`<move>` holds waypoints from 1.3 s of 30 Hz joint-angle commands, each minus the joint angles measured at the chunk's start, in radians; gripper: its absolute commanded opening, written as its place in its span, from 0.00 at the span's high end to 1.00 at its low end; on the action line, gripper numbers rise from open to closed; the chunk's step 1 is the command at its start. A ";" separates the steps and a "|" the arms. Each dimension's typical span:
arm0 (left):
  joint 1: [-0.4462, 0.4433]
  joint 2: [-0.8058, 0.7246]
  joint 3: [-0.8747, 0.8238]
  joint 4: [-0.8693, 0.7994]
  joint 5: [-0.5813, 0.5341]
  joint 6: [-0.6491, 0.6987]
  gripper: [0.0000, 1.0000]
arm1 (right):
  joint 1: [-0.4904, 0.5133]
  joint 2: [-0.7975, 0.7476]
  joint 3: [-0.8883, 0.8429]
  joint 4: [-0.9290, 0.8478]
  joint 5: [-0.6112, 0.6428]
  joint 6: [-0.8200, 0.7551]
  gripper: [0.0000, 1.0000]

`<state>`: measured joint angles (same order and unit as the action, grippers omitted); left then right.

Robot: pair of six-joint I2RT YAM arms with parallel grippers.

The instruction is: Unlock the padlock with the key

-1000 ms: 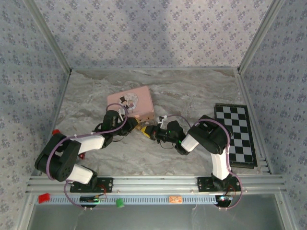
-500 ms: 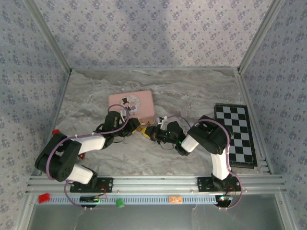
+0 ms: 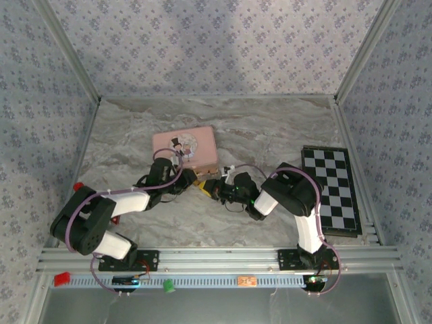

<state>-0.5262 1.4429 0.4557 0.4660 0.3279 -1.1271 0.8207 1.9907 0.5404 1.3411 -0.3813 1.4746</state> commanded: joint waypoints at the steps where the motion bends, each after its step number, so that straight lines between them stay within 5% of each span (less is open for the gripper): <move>1: -0.045 0.011 0.008 0.046 0.100 -0.042 0.81 | 0.014 0.017 0.033 0.051 0.024 -0.026 1.00; 39: -0.083 0.061 0.009 0.100 0.085 -0.075 0.92 | 0.003 0.036 0.056 0.052 0.019 -0.030 1.00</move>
<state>-0.5564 1.4857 0.4557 0.5213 0.2455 -1.1149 0.8139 2.0327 0.5617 1.3422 -0.3714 1.4742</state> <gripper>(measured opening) 0.144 0.048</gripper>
